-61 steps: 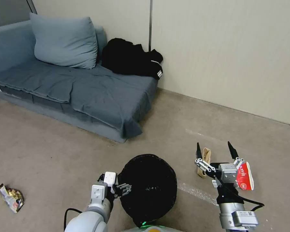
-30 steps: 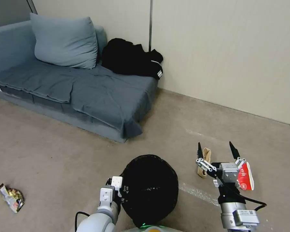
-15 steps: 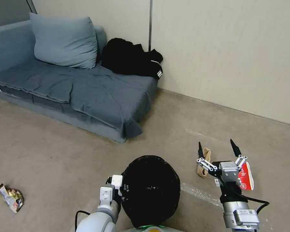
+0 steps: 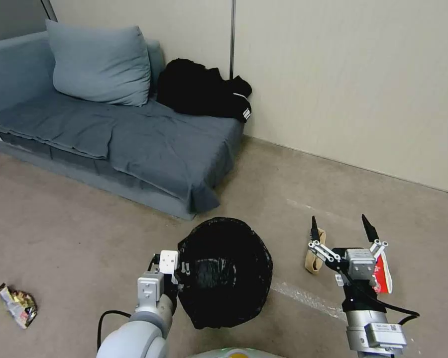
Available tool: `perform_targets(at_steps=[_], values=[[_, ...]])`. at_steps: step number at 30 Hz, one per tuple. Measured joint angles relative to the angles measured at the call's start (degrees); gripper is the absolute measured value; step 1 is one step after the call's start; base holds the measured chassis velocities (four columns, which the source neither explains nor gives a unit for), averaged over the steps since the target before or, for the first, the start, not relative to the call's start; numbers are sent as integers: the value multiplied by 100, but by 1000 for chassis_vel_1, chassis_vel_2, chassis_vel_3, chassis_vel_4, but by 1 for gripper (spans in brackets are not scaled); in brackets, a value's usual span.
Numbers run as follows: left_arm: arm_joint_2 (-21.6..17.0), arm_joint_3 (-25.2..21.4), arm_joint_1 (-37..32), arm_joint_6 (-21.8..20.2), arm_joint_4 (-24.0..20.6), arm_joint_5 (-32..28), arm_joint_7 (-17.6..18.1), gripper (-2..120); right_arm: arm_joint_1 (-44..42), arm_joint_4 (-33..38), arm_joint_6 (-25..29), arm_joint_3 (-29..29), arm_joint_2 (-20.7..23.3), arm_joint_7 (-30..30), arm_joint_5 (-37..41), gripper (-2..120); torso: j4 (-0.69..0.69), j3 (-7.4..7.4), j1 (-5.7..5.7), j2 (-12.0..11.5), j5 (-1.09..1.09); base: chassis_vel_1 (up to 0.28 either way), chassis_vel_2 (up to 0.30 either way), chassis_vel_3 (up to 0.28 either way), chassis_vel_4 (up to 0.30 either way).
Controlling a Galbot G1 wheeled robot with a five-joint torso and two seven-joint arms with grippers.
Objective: Pick up the trash bin, then pick up the garbage from the floor and place it into the trash bin.
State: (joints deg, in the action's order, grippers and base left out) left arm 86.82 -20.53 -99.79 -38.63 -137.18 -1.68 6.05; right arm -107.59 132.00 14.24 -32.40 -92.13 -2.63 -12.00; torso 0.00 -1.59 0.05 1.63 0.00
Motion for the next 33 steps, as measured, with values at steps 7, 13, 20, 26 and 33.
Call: perform_targets(at_steps=[7,13,20,26,33], values=[[-4,18,-90,93,-53,48,15,1,-25,57,-165,-33,0,5,30,100,0,0,0,0,0,0,0,0,0],[-18,55,-169,183,-12,87,47,1,33,72,-650,-109,86,3,354,100,0,0,0,0,0,0,0,0,0],[-53,54,-196,227,-11,87,154,1,402,-198,-1961,-119,441,3,1385,100,1,0,0,0,1,0,0,0,0],[-83,33,-211,237,11,83,158,1,787,-638,-2703,-163,768,-18,1866,100,1,0,0,1,0,0,0,0,0],[-92,54,-217,238,64,106,159,1,1304,-1627,-3035,-73,959,39,2041,100,0,0,0,1,0,0,0,0,0]])
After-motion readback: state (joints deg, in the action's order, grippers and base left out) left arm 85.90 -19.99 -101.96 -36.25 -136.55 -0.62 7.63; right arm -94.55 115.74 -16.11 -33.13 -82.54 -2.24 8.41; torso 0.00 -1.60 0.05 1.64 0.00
